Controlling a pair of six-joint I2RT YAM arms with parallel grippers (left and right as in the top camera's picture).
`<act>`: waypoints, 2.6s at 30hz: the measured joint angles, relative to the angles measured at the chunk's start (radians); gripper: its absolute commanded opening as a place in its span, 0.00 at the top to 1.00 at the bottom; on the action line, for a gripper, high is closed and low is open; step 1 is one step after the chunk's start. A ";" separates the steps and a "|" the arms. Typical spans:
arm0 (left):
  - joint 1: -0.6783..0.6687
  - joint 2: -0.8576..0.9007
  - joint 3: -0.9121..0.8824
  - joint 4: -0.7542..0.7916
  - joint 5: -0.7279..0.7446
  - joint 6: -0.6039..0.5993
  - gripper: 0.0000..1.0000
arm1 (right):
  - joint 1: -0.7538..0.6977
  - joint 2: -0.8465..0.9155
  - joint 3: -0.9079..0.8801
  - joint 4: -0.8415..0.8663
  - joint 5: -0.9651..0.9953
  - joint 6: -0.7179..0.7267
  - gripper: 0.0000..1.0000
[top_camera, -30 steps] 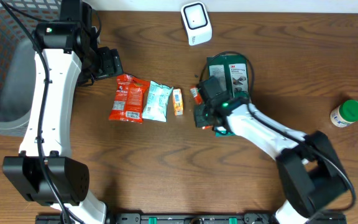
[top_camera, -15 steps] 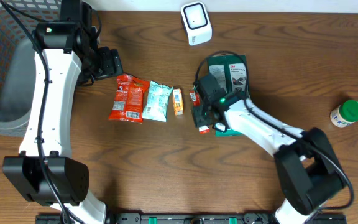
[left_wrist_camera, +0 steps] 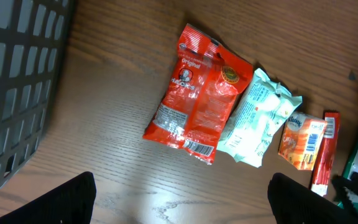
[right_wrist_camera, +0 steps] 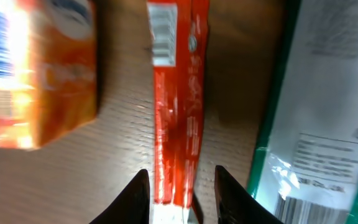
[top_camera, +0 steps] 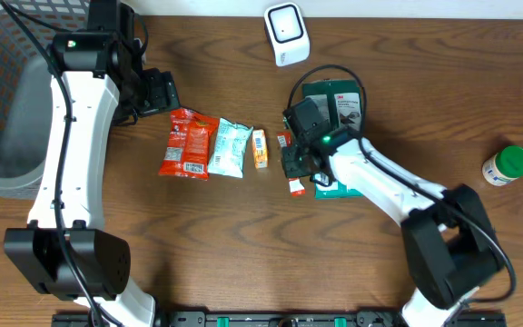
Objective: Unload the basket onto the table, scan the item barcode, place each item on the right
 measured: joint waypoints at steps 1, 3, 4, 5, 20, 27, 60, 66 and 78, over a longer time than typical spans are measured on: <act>0.000 0.000 0.000 0.000 0.000 0.000 0.11 | 0.000 0.015 0.000 0.000 0.001 0.000 0.72; 0.000 0.000 0.000 0.000 0.000 0.000 0.11 | 0.000 0.045 -0.001 0.000 0.002 0.000 0.74; 0.000 0.000 0.000 0.000 0.000 0.000 0.11 | 0.000 0.060 -0.001 0.000 0.003 0.001 0.74; 0.000 0.000 0.000 0.000 0.000 0.000 0.11 | 0.000 0.074 -0.001 0.000 0.003 0.001 0.74; 0.000 0.000 0.000 0.000 0.000 0.000 0.11 | 0.000 0.082 0.014 -0.001 0.006 -0.009 0.69; 0.000 0.000 0.000 0.000 0.000 0.000 0.11 | 0.000 0.051 0.014 -0.013 0.006 0.003 0.71; 0.000 0.000 0.000 0.000 0.000 0.000 0.11 | 0.042 0.090 0.014 -0.002 0.025 0.072 0.75; 0.000 0.000 0.000 0.000 0.000 0.000 0.11 | 0.040 0.090 0.014 -0.003 0.029 0.087 0.75; 0.000 0.000 0.000 0.000 0.000 0.000 0.11 | 0.023 0.090 0.021 -0.005 0.002 0.100 0.64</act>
